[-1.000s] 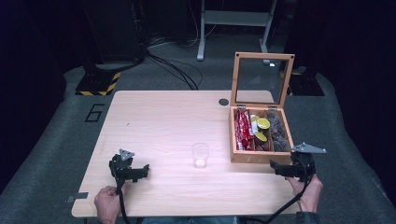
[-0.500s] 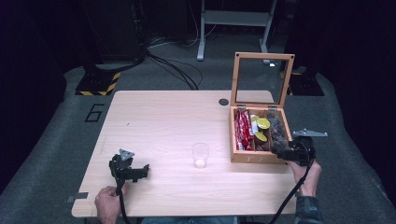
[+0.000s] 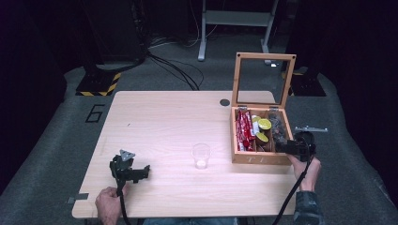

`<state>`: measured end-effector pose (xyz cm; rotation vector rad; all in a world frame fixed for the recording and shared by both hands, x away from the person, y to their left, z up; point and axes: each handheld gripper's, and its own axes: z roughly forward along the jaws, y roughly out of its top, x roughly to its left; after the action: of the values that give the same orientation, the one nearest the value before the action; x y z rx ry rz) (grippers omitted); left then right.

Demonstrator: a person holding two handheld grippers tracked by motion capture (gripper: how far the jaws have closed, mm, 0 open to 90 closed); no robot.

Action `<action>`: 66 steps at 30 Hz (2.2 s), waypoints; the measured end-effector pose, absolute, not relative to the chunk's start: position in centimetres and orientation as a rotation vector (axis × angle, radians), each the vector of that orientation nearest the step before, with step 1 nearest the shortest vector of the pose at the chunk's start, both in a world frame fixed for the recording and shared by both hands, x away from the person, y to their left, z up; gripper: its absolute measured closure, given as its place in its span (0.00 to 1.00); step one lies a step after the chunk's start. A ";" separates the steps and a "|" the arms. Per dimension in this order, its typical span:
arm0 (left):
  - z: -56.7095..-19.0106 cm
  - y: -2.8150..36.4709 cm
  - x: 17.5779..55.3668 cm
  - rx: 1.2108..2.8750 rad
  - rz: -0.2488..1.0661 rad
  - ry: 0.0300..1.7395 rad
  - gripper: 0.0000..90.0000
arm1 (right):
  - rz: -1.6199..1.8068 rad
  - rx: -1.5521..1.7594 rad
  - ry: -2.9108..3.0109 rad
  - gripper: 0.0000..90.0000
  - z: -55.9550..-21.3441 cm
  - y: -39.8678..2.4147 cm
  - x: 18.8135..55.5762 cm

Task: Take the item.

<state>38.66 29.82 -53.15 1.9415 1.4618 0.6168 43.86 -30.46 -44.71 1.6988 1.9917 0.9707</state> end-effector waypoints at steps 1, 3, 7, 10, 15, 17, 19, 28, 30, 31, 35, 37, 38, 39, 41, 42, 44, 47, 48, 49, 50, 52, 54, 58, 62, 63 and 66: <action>-53.1 29.8 38.7 1.941 0.617 1.462 0.00 | 0.969 1.701 1.993 0.49 -44.8 -30.5 43.9; -53.1 29.8 38.7 1.942 0.617 1.462 0.00 | 0.955 1.701 2.003 0.52 -44.9 -30.4 44.1; -53.1 29.8 38.7 1.942 0.617 1.462 0.00 | 0.898 1.705 2.015 0.58 -45.3 -30.1 44.6; -53.1 29.8 38.7 1.942 0.617 1.462 0.00 | 0.879 1.735 2.018 0.64 -45.7 -30.0 44.9; -53.1 29.8 38.7 1.942 0.617 1.462 0.00 | 0.833 1.738 2.056 0.69 -46.0 -29.5 45.2; -53.1 29.8 38.7 1.941 0.618 1.463 0.00 | 0.816 1.741 2.061 0.71 -46.0 -29.3 45.3; -53.1 29.8 38.7 1.940 0.618 1.464 0.00 | 0.814 1.738 2.067 0.72 -46.0 -29.3 45.4; -53.2 29.8 38.7 1.939 0.617 1.464 0.00 | 0.857 1.845 2.051 0.75 -46.1 -29.8 45.5; -53.1 29.8 38.7 1.941 0.618 1.464 0.00 | 0.849 1.827 2.048 0.76 -46.0 -29.8 45.6; -53.1 29.8 38.7 1.940 0.618 1.464 0.00 | 0.838 1.838 2.045 0.77 -45.9 -29.7 45.5; -53.1 29.8 38.7 1.940 0.617 1.464 0.00 | 0.850 1.764 2.038 0.87 -45.5 -29.5 45.4; -53.1 29.8 38.7 1.940 0.618 1.465 0.00 | 0.842 1.758 2.020 0.92 -45.2 -29.4 45.2; -53.1 29.8 38.6 1.941 0.614 1.467 0.00 | 0.852 1.741 2.020 0.92 -45.2 -29.5 45.1; -53.1 29.8 38.6 1.941 0.615 1.467 0.00 | 0.849 1.749 2.015 0.92 -45.1 -29.5 45.0; -53.1 29.8 38.7 1.941 0.615 1.469 0.00 | 0.848 1.745 2.013 0.93 -45.2 -29.5 44.9; -53.1 29.8 38.7 1.941 0.615 1.469 0.00 | 0.845 1.751 2.015 0.93 -45.2 -29.5 44.9; -53.1 29.8 38.7 1.941 0.615 1.470 0.00 | 0.848 1.738 2.013 0.93 -45.2 -29.6 44.8; -53.1 29.8 38.7 1.941 0.615 1.471 0.00 | 0.849 1.707 2.006 0.94 -44.8 -29.5 44.7; -53.1 29.8 38.7 1.940 0.615 1.471 0.00 | 0.845 1.702 2.002 0.94 -44.6 -29.4 44.7; -53.1 29.8 38.7 1.940 0.615 1.471 0.00 | 0.846 1.710 1.995 0.94 -44.3 -29.3 44.5; -53.1 29.8 38.7 1.939 0.616 1.471 0.00 | 0.848 1.680 1.997 0.94 -44.1 -29.3 44.5; -53.1 29.7 38.7 1.939 0.615 1.471 0.00 | 0.851 1.675 1.983 0.94 -43.5 -29.2 44.2; -53.1 29.7 38.7 1.939 0.617 1.473 0.00 | 0.865 1.654 1.973 0.94 -43.1 -29.2 43.9; -53.1 29.7 38.7 1.938 0.616 1.472 0.00 | 0.874 1.630 1.953 0.94 -42.1 -29.1 43.3; -53.1 29.7 38.7 1.939 0.616 1.472 0.00 | 0.872 1.604 1.951 0.94 -41.3 -29.1 42.9; -53.1 29.7 38.7 1.938 0.616 1.472 0.00 | 0.872 1.598 1.949 0.94 -41.2 -29.1 42.8; -53.1 29.7 38.7 1.938 0.617 1.472 0.00 | 0.878 1.580 1.941 0.94 -40.6 -28.9 42.4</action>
<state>38.67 29.74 -53.14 1.9383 1.4723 0.6166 42.42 -28.91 -40.64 1.5798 1.9413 0.8781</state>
